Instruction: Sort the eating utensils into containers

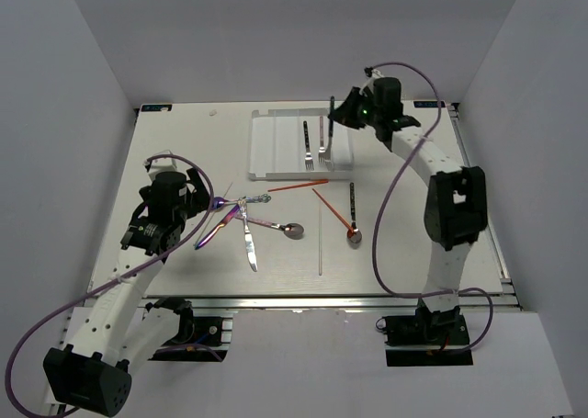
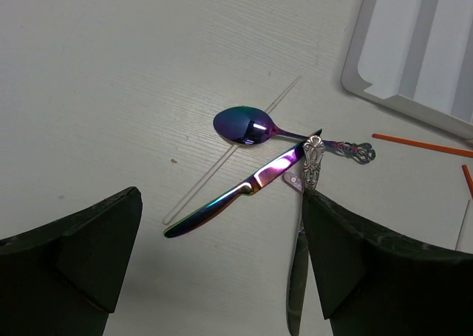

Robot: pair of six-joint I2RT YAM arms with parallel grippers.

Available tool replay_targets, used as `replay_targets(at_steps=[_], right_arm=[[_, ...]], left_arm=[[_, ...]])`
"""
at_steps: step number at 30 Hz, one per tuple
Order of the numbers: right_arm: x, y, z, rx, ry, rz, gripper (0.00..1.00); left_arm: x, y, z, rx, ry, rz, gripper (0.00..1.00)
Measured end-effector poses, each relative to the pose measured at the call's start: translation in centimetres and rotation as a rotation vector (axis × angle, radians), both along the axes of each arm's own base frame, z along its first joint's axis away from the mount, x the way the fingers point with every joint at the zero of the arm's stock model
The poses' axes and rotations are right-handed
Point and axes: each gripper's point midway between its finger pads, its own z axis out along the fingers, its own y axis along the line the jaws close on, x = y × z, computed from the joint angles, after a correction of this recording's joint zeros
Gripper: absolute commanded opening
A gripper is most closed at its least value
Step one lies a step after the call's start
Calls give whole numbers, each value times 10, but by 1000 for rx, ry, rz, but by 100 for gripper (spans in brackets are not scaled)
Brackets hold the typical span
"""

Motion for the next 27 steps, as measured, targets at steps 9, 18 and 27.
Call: replay_targets(at_steps=[9,18,27], right_arm=[[86,63,-29,-49,-56,0,0],[92,57,-82,-137,47,-37,67],[52,23,-9,-240,-31,-91,89]], left_arm=[[0,4,1,10,-4,17,98],[-1,4,3,10,-13,19,98],[-1,4,3,10,-13,19,98]])
